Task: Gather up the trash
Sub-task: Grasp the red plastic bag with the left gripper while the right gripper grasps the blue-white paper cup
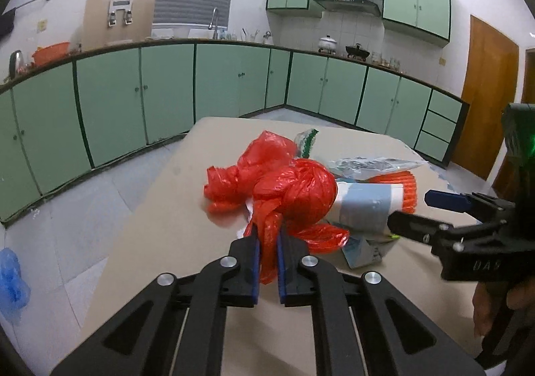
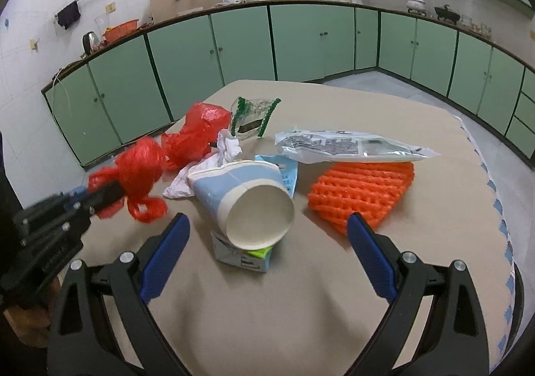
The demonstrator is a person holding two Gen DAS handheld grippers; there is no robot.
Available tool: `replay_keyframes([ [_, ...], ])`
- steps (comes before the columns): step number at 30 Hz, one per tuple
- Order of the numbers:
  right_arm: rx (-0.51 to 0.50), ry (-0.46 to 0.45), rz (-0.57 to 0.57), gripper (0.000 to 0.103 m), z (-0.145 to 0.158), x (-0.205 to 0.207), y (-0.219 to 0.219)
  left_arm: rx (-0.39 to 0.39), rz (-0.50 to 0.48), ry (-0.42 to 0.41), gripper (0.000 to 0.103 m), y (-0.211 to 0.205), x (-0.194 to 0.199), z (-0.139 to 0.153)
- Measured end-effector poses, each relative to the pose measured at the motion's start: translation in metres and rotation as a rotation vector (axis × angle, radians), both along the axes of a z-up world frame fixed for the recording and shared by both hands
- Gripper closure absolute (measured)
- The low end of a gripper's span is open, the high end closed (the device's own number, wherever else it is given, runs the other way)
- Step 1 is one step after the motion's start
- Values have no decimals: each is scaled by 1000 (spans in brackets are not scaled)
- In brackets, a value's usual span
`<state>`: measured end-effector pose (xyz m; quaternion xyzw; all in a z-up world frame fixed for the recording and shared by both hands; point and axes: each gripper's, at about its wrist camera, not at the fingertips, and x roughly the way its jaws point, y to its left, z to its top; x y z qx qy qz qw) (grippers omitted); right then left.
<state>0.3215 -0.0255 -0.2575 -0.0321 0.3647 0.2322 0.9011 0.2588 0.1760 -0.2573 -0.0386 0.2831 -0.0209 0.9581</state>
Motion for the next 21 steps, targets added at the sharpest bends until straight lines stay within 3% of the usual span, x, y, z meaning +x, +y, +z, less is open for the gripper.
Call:
replay_keyframes([
  [8, -10, 18, 26, 11, -8, 14, 12, -10, 4, 3, 95, 4, 4, -3],
  [9, -10, 20, 32, 14, -9, 15, 13, -14, 7, 3, 95, 6, 4, -3],
  [10, -12, 32, 45, 36, -10, 17, 15, -17, 7, 5, 95, 6, 4, -3],
  [11, -15, 55, 59, 45, -11, 18, 16, -18, 8, 10, 95, 7, 4, -4],
  [21, 30, 8, 70, 50, 5, -3, -6, -19, 7, 13, 95, 1, 0, 0],
])
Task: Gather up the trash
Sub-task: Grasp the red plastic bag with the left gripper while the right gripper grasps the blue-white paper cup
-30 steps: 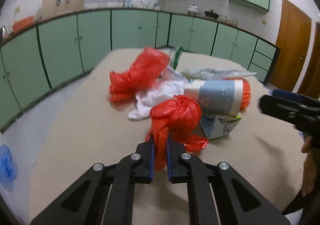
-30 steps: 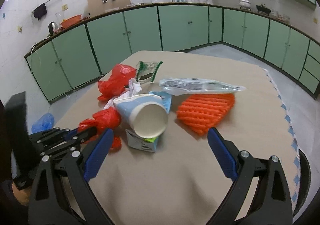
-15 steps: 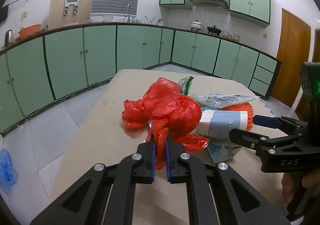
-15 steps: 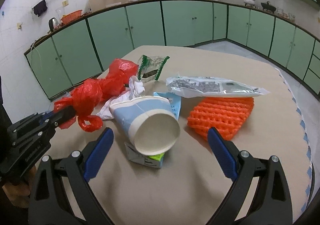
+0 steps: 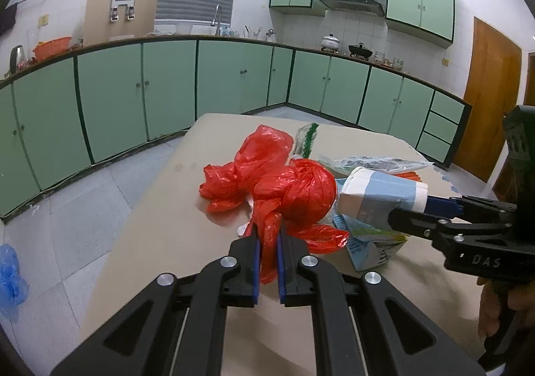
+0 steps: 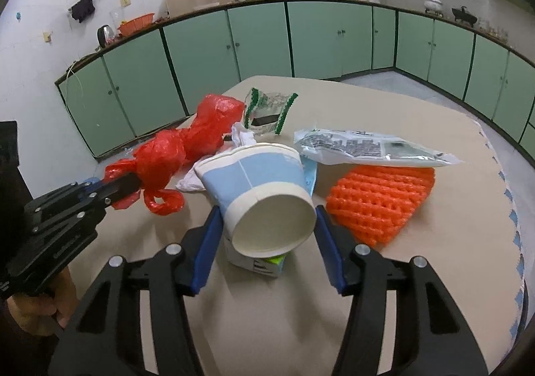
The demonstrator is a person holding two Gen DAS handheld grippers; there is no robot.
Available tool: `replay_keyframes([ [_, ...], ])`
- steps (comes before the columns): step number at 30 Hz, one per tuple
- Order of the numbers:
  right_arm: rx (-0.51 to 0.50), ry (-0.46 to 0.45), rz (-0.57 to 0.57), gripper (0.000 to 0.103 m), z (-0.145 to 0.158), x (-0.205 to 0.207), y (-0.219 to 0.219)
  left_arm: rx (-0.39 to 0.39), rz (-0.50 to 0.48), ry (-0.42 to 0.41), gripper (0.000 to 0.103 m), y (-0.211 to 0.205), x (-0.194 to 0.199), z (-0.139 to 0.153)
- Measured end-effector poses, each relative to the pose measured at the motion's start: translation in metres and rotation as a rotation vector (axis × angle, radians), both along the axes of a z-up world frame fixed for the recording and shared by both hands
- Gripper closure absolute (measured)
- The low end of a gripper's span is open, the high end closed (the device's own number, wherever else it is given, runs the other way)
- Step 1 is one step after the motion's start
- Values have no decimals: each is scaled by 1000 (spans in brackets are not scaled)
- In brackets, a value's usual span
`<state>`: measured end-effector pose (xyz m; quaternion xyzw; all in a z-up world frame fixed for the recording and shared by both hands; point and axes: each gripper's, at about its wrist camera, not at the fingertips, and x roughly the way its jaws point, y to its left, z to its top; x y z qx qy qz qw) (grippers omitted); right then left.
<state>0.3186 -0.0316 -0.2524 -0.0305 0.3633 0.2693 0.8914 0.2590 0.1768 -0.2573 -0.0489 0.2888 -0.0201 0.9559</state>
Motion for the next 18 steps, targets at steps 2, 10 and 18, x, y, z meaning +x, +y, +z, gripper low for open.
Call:
replay_keyframes([
  [2, 12, -6, -12, 50, 7, -5, -10, 0, -5, -2, 95, -3, -2, 2],
  [10, 18, -29, -70, 50, 26, -18, -48, 9, -57, -18, 95, -36, -11, 19],
  [18, 39, -57, -117, 50, 41, -28, -81, 18, -115, -35, 95, -72, -19, 35],
])
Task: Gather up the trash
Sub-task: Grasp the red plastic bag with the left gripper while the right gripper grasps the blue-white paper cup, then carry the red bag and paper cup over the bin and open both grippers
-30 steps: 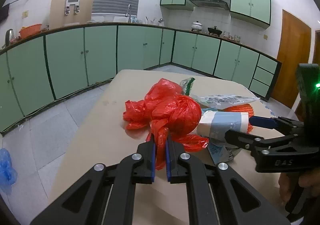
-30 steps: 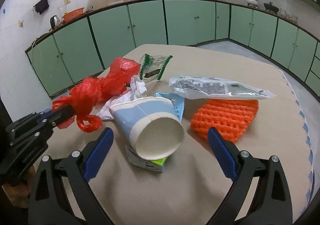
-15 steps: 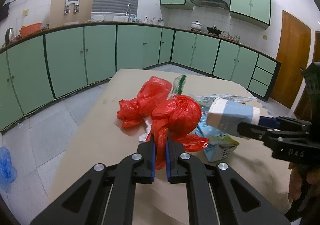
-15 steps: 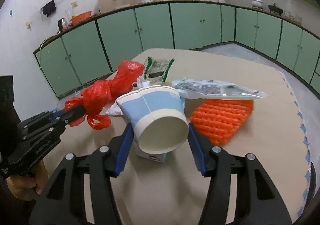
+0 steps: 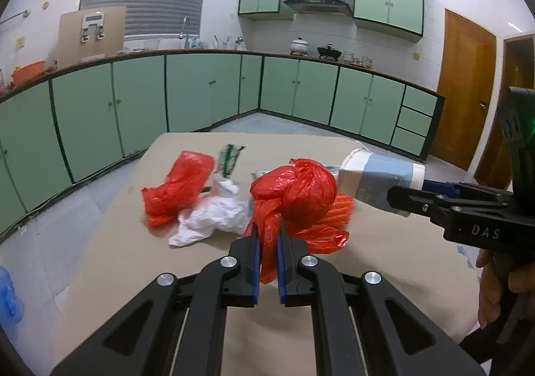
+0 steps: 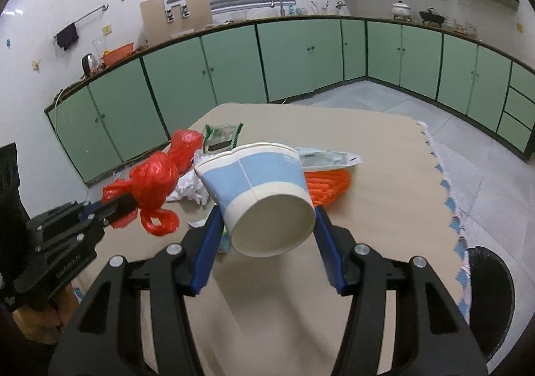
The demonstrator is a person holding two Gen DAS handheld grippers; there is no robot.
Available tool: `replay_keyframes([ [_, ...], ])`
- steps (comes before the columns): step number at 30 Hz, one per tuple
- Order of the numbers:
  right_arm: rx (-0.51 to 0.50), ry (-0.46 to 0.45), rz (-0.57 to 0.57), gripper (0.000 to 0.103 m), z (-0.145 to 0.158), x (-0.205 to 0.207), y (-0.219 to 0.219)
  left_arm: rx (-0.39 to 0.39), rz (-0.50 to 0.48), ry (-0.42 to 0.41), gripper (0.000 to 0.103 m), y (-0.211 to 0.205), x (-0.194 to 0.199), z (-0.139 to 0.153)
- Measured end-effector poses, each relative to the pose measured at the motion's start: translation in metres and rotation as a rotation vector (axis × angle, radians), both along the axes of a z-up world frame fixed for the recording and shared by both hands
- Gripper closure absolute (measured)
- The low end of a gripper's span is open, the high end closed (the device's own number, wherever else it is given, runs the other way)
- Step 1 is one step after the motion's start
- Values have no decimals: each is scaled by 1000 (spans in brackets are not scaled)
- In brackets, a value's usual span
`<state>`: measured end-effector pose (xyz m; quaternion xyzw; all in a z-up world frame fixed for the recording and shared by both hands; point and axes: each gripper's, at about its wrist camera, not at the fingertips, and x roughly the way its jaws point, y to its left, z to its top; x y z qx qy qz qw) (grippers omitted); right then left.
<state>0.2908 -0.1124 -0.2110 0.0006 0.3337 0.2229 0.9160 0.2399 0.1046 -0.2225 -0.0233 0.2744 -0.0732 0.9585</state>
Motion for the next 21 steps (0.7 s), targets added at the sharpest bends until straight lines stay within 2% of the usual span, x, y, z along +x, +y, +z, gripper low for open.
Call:
replay_keyframes([
  [12, 4, -43, -84, 50, 18, -12, -65, 11, -75, -21, 95, -58, 0, 22],
  [17, -26, -47, -159, 50, 13, -16, -119, 6, -155, -7, 95, -107, 8, 23],
  [21, -45, -31, -245, 50, 1, -20, -176, 9, -260, 8, 95, -169, 20, 19],
])
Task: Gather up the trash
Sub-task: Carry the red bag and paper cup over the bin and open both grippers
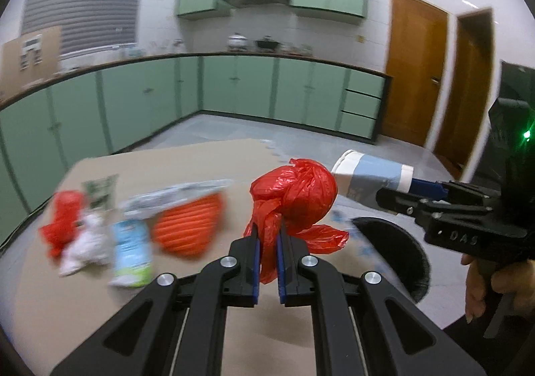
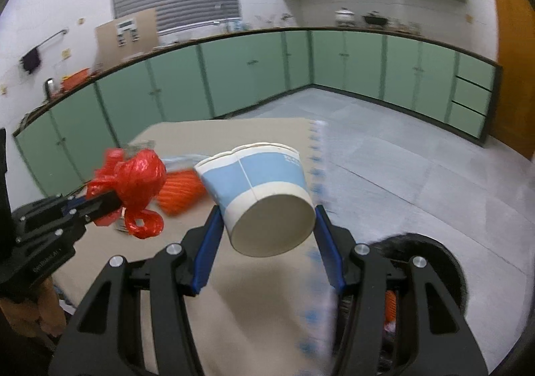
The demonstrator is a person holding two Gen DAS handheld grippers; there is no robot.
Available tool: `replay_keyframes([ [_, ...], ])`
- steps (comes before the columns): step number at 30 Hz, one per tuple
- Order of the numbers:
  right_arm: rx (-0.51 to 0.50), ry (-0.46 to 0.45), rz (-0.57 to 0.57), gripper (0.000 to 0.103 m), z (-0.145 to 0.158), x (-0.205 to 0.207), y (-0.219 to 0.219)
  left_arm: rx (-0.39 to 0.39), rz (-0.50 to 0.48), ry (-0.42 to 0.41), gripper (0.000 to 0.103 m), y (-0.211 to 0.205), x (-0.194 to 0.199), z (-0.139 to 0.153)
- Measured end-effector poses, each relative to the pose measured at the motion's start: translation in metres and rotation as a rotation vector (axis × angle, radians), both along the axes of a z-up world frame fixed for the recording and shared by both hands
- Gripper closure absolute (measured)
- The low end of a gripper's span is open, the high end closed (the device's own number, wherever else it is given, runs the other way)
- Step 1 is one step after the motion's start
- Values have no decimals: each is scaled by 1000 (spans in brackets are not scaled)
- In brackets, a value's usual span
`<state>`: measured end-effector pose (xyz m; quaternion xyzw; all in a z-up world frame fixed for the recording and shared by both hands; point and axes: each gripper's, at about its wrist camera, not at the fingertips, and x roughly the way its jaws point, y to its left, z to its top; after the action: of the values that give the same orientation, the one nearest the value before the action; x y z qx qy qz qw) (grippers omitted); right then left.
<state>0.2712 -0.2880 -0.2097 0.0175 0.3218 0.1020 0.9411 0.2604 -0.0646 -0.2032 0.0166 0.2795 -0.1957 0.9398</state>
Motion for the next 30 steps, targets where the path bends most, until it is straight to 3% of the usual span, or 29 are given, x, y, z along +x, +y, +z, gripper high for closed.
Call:
replay_keyframes([
  [7, 7, 91, -257, 50, -42, 0, -141, 2, -190, 79, 95, -120, 35, -21],
  [11, 17, 181, -364, 50, -79, 7, -201, 52, -277, 136, 95, -190, 54, -46],
  [15, 72, 267, -419, 50, -117, 21, -230, 124, -321, 242, 95, -246, 77, -82],
  [18, 131, 368, -437, 48, -148, 37, -249, 177, -342, 370, 94, -284, 102, -116],
  [21, 144, 369, -486, 45, -152, 42, -259, 158, -344, 488, 86, -303, 123, -136],
  [23, 152, 348, -516, 37, -147, 34, -266, 194, -338, 473, 75, -317, 130, -140],
  [27, 164, 298, -553, 37, -135, 21, -277, 198, -329, 446, 75, -320, 129, -135],
  [30, 174, 254, -557, 37, -116, 12, -274, 174, -300, 388, 75, -296, 114, -115],
])
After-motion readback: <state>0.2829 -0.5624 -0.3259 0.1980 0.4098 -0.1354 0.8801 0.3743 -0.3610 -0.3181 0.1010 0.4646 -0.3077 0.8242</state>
